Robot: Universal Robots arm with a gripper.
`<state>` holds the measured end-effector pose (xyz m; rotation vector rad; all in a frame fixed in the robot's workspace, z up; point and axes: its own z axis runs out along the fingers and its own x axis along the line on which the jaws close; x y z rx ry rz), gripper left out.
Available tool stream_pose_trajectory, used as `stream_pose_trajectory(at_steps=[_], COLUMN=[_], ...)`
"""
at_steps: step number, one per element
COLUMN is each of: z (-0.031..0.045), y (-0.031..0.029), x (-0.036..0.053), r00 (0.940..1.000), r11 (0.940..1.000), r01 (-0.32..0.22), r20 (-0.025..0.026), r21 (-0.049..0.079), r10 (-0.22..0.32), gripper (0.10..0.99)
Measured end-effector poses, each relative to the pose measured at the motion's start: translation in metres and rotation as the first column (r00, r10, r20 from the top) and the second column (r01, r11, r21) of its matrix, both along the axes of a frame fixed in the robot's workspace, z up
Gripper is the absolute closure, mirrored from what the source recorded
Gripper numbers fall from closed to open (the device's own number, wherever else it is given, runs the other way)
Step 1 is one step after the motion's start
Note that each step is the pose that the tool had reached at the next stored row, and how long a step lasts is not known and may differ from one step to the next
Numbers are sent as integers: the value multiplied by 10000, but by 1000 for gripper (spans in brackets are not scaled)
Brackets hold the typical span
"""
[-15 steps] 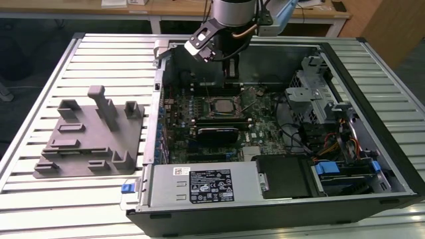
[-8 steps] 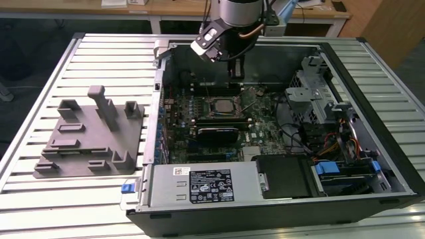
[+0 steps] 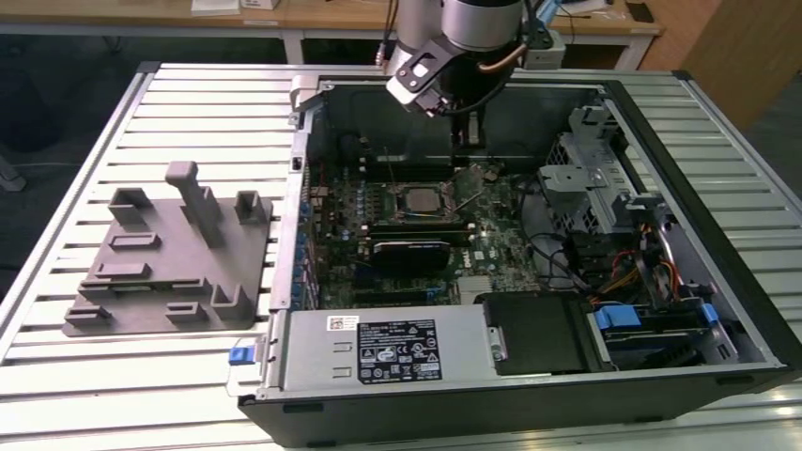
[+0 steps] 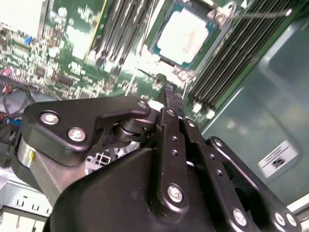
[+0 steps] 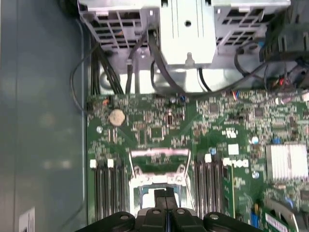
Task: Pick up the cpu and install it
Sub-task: 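Close the cpu cover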
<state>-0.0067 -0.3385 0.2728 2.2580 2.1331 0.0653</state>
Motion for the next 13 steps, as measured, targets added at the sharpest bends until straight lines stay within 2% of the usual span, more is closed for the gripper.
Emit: stream_pose_trajectory(at_steps=[13], z=[-2], y=[0], x=[447], r00=[10000], r11=[10000], r01=[1], r20=[-35], r21=[-1], r10=[-1], gripper=[980])
